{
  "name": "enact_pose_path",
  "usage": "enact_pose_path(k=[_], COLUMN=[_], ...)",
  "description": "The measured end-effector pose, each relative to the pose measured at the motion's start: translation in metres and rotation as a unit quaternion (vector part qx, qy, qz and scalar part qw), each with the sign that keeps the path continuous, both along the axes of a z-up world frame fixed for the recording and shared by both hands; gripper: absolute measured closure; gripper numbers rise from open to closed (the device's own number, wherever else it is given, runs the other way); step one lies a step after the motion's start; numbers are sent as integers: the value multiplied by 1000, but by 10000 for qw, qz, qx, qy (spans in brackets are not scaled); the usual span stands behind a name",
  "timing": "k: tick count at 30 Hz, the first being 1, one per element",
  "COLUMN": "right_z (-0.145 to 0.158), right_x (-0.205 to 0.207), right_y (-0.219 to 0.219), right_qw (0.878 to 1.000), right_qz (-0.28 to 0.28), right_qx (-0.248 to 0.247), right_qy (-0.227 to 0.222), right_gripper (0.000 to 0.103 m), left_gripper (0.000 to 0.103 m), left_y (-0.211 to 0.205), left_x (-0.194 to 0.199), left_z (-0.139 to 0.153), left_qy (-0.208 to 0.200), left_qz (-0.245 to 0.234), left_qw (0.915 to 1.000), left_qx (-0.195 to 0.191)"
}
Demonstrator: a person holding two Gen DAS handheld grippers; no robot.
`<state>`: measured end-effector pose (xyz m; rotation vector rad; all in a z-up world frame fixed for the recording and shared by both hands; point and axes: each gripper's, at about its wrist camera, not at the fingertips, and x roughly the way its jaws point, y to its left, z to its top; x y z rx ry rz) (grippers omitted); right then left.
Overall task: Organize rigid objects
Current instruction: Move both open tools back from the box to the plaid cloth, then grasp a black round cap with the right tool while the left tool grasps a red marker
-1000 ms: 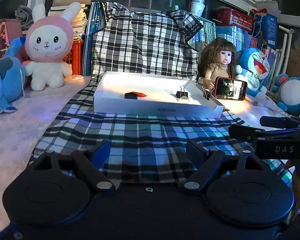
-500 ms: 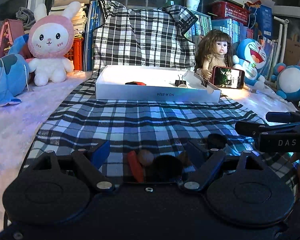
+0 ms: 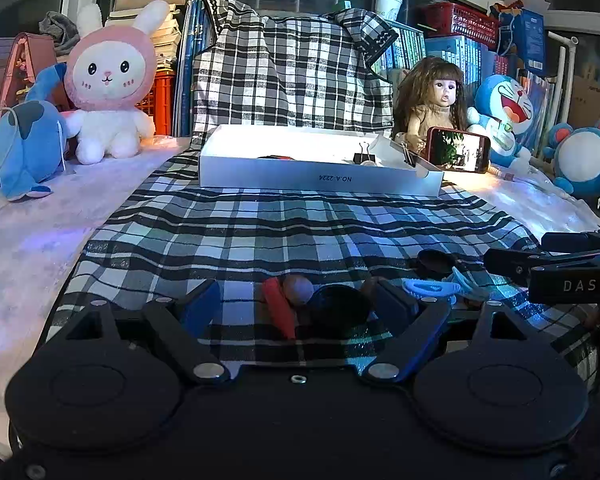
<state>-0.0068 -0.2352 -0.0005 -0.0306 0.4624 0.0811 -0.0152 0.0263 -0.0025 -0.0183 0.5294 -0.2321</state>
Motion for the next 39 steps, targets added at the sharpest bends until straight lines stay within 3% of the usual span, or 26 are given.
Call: enact_pose_path(k=[23,34,39], right_z=[-5,-5,-4], right_x=[-3,-3,-6], right_y=[3,2,-2], right_qw=[10000,10000,10000], right_qz=[-14,-19,4], right_qx=[-58,-34,33], right_qy=[60,67,41], right_gripper=[0,0,0], left_gripper=[23,41,43], left_y=[-2,-4,3], left_x=[-6,-10,-17], left_z=[-6,-2,4], left_qy=[-9,-76,-173], left_qz=[15,9,67], left_qw=[10000,10000,9997], left_qx=[40,-41,-160])
